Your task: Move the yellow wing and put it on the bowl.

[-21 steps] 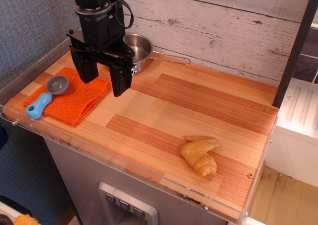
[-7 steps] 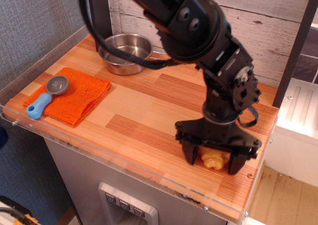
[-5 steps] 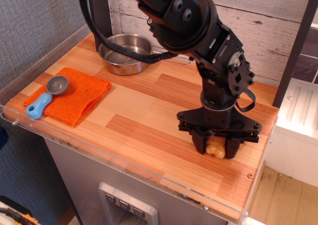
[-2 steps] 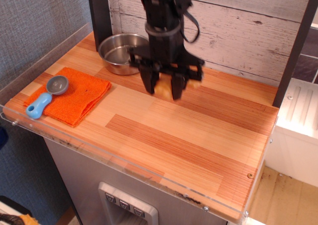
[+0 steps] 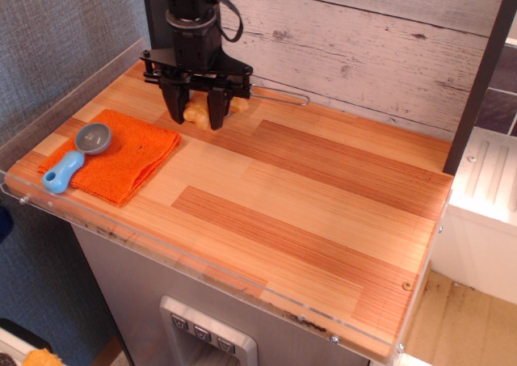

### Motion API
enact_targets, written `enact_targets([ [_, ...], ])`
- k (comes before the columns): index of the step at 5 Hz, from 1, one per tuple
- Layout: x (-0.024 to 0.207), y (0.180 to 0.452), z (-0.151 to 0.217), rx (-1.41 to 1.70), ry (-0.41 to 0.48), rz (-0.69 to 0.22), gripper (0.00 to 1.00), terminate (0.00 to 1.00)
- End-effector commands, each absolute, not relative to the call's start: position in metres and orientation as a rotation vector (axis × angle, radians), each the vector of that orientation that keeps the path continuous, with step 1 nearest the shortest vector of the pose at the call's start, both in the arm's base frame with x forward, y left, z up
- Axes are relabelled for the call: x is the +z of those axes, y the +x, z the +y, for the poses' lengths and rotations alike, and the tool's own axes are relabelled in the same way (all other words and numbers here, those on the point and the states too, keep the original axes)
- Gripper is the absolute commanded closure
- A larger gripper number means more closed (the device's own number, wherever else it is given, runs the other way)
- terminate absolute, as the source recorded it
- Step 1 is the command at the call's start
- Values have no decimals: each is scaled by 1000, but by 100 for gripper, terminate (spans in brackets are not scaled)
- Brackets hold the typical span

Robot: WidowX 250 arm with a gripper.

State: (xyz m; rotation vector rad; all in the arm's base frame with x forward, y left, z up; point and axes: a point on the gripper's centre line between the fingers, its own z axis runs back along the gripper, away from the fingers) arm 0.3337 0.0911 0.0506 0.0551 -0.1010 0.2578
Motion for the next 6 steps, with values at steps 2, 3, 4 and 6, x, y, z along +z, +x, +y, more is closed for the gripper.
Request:
enact_targets([
  [2, 77, 372, 127, 325, 79, -202, 100, 0],
  [3, 70, 376, 139, 354, 82, -194, 100, 0],
  [4, 64, 374, 143, 361, 82, -171, 0, 0],
  [6, 86, 363, 126, 315, 47, -222, 0, 0],
])
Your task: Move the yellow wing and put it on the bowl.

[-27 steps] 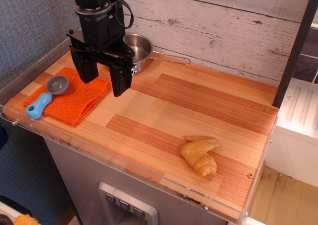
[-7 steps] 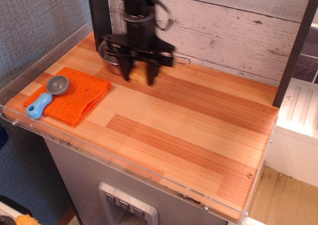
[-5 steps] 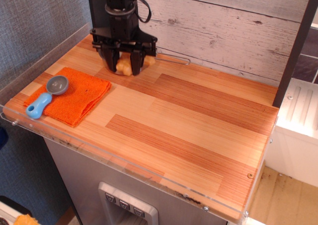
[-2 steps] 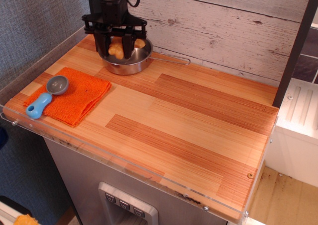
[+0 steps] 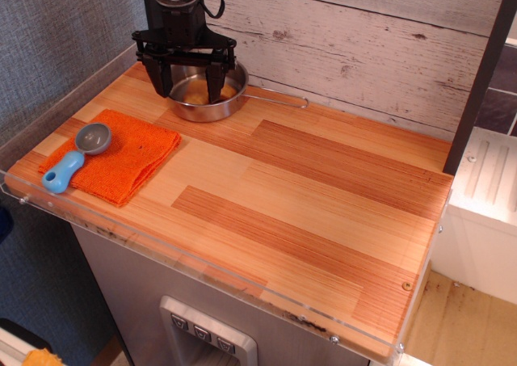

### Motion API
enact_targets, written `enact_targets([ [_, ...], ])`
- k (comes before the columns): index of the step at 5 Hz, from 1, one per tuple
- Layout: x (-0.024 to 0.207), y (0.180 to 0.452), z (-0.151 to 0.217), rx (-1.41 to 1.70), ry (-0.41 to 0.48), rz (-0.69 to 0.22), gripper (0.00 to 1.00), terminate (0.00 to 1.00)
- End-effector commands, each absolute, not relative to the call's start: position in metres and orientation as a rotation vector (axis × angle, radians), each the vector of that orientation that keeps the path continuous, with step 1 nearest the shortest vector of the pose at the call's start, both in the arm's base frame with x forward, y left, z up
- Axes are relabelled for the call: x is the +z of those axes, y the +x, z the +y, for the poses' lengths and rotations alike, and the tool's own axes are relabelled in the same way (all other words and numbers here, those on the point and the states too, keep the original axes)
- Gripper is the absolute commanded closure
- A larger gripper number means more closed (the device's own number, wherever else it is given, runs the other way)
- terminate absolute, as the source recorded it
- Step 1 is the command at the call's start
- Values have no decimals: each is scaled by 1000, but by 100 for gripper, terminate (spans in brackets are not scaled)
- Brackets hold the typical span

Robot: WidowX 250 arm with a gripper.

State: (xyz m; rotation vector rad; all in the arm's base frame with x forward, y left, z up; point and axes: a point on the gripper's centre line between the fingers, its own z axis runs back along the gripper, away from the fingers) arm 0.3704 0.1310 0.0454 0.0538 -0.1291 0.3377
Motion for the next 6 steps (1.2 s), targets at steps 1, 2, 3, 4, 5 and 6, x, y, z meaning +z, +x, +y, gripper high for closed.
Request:
enact_targets([
  [1, 106, 335, 90, 256, 15, -247, 0, 0],
  [2, 102, 304, 55, 166, -31, -210, 0, 0],
  [3, 93, 289, 33, 73, -60, -196, 0, 0],
  [4, 87, 286, 20, 2, -57, -181, 0, 0],
  [5, 86, 287, 17, -51, -23, -178, 0, 0],
  [6, 86, 287, 17, -51, -23, -178, 0, 0],
])
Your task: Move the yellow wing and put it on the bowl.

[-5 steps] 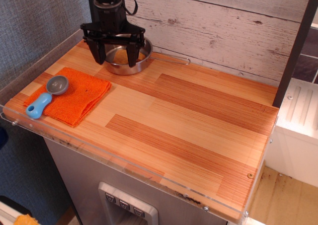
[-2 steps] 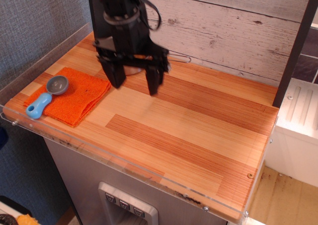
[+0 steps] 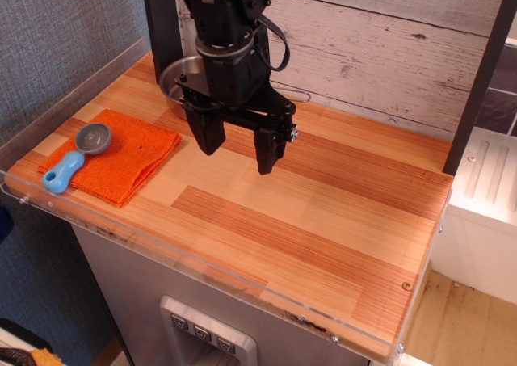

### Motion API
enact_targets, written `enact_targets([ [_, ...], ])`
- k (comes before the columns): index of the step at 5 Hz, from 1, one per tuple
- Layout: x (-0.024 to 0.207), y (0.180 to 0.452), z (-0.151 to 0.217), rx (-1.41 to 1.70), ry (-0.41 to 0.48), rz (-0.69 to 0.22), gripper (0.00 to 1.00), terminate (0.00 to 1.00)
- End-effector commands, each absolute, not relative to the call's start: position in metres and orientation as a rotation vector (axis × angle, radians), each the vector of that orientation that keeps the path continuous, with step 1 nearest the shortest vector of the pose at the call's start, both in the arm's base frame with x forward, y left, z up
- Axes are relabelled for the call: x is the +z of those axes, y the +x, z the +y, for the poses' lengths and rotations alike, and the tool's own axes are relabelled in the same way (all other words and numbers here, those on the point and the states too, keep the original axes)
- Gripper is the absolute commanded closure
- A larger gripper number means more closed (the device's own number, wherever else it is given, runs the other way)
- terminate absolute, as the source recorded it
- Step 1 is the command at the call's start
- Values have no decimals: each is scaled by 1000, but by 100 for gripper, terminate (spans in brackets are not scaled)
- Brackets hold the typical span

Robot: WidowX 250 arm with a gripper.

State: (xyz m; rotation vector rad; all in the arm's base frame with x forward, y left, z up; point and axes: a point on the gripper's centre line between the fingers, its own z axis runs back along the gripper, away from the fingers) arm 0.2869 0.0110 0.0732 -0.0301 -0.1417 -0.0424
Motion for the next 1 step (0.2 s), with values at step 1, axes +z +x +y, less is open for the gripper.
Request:
enact_targets([
  [1, 86, 287, 17, -51, -23, -178, 0, 100],
])
